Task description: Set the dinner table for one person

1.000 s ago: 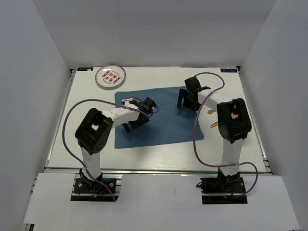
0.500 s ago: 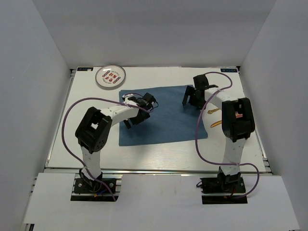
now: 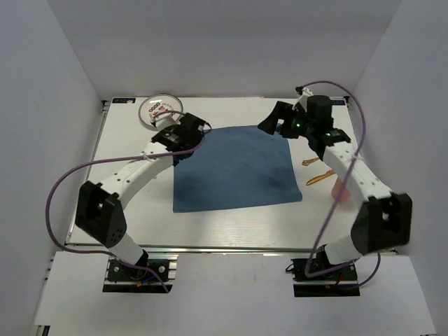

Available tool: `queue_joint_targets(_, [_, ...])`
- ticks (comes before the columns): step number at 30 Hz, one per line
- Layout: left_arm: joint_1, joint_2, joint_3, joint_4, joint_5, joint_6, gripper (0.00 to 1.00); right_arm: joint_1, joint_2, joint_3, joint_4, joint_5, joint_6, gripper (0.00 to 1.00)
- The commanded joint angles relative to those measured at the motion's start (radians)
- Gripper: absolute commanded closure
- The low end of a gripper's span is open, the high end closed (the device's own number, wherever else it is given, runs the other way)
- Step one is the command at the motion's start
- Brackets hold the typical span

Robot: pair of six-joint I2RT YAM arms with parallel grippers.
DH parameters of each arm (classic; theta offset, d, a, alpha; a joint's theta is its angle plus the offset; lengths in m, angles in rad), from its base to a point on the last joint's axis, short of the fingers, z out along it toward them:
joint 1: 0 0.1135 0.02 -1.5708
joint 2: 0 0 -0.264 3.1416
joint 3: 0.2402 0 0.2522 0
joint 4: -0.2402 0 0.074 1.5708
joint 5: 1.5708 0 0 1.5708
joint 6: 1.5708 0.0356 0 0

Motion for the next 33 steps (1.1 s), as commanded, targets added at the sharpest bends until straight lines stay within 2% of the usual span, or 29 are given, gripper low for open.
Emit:
queue_joint_targets(1, [0.081, -0.072, -0.012, 0.092, -0.042, -0.001, 0.02, 0.029, -0.170, -0.090, 0.110, -0.188, -0.036, 0.11])
queue_joint_targets(3, [0.159, -0.072, -0.015, 0.138, 0.001, 0.007, 0.02, 0.049, -0.297, -0.142, 0.120, -0.211, -0.042, 0.11])
queue_joint_targets(4, [0.190, -0.069, -0.023, 0.167, 0.079, 0.007, 0.02, 0.057, -0.334, -0.199, 0.129, -0.242, -0.040, 0.11])
queue_joint_targets(8, [0.342, 0.000, -0.106, 0.420, 0.270, 0.005, 0.02, 0.083, -0.575, -0.343, 0.175, -0.369, 0.007, 0.11])
queue_joint_targets(13, [0.457, 0.179, 0.061, 0.422, 0.320, 0.054, 0.02, 0.100, -0.812, -0.489, 0.310, -0.680, 0.061, 0.11])
queue_joint_targets(15, [0.495, 0.230, 0.075, 0.440, 0.336, 0.072, 0.02, 0.112, -0.894, -0.515, 0.301, -0.737, 0.067, 0.11])
queue_joint_targets(19, [0.549, 0.296, 0.046, 0.595, 0.389, 0.111, 0.02, 0.123, -1.000, -0.581, 0.322, -0.735, 0.122, 0.11])
queue_joint_targets(21, [0.563, 0.337, 0.035, 0.635, 0.414, 0.123, 0.02, 0.126, -1.020, -0.610, 0.325, -0.739, 0.134, 0.11])
queue_joint_targets(25, [0.600, 0.389, -0.021, 0.868, 0.486, 0.166, 0.02, 0.136, -1.016, -0.653, 0.360, -0.756, 0.141, 0.11])
queue_joint_targets(29, [0.618, 0.504, 0.080, 0.849, 0.532, 0.183, 0.03, 0.155, -1.009, -0.670, 0.362, -0.755, 0.130, 0.11])
queue_joint_targets(33, [0.638, 0.581, 0.133, 0.867, 0.555, 0.180, 0.08, 0.164, -1.011, -0.655, 0.350, -0.748, 0.108, 0.11])
